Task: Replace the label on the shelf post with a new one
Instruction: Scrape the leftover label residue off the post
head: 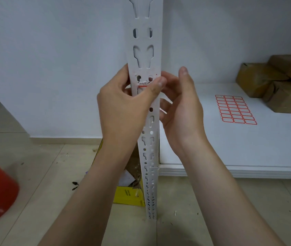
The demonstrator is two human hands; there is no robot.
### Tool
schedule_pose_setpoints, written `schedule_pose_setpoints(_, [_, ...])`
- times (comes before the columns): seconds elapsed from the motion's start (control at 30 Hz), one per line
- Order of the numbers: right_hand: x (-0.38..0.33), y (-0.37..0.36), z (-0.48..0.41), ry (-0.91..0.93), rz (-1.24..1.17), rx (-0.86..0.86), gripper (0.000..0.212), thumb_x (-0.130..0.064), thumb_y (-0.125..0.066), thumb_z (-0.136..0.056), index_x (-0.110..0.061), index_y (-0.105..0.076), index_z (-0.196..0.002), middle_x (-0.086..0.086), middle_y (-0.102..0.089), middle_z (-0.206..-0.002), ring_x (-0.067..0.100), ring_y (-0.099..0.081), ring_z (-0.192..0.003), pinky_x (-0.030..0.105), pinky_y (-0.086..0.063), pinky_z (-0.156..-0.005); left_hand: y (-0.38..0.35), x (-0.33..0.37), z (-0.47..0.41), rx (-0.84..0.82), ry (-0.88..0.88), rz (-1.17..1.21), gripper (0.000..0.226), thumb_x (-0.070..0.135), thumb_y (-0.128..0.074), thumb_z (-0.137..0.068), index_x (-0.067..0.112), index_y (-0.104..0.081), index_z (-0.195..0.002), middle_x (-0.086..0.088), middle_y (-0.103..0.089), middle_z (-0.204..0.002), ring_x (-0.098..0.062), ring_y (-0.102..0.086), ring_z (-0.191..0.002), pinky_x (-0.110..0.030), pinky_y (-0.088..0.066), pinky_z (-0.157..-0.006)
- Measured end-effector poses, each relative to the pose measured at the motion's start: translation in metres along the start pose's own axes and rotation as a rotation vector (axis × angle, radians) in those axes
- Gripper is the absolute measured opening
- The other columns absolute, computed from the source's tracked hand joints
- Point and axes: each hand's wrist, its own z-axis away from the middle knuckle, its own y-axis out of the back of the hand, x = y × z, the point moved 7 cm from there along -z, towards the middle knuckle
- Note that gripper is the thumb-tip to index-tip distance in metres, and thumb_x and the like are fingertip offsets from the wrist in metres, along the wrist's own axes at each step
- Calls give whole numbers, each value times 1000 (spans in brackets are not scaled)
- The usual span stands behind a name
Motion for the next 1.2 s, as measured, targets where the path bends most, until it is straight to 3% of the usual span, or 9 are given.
schedule_pose_setpoints(0.07, [1, -3, -1, -6, 38, -16, 43, -43, -44, -114, -27, -78, -94, -5, -83, -99, 18, -78, -84, 38, -58, -77, 4, 4, -5, -47, -19, -61, 17, 27, -83, -88, 25, -79, -104, 14, -80, -88, -3, -78, -81, -25, -63, -74])
schedule_pose_setpoints(0.2, [1, -6, -2, 1, 117, -56, 58, -41, -41, -114, -34, -83, -74, -7, -82, -93, 15, -76, -81, 39, -57, -80, 10, 9, -12, -133, -9, -162, 13, 27, -79, -92, 29, -79, -105, 18, -80, -92, 2, -76, -84, -14, -59, -74])
schedule_pose_setpoints(0.43, [1, -17, 0, 16, 161, -108, 66, -42, -33, -116, -35, -82, -71, 1, -83, -89, 16, -78, -87, 36, -57, -82, 6, 7, -11, -10, 68, -271, 25, 43, -67, -76, 34, -71, -99, 21, -75, -86, 2, -72, -81, -35, -64, -80])
schedule_pose_setpoints(0.63, [1, -21, -1, 35, 158, -132, 72, -44, -28, -116, -41, -82, -68, -5, -83, -87, 13, -76, -96, 41, -56, -101, 1, 7, -10, 74, 98, -345, 25, 48, -64, -66, 30, -62, -83, 20, -68, -71, 4, -63, -66, -25, -50, -64])
schedule_pose_setpoints(0.73, [-1, -22, 0, 35, 162, -146, 75, -42, -27, -117, -42, -81, -65, -7, -82, -84, 11, -76, -94, 38, -56, -99, 1, 8, -9, 95, 105, -347, 24, 48, -65, -63, 29, -60, -75, 26, -66, -65, 4, -61, -60, -23, -43, -60])
schedule_pose_setpoints(0.97, [-2, -23, 1, 29, 180, -160, 76, -40, -27, -117, -42, -78, -62, -9, -81, -81, 9, -74, -90, 34, -55, -94, 1, 11, -6, 127, 89, -359, 21, 42, -69, -67, 28, -67, -82, 19, -71, -68, 1, -67, -64, -29, -58, -67])
schedule_pose_setpoints(1.2, [0, -23, -1, 6, 172, -147, 74, -44, -30, -116, -39, -78, -61, -7, -81, -81, 10, -75, -87, 32, -53, -86, 0, 14, -5, 151, 75, -383, 18, 41, -69, -67, 28, -63, -78, 18, -70, -66, 0, -67, -63, -33, -60, -71])
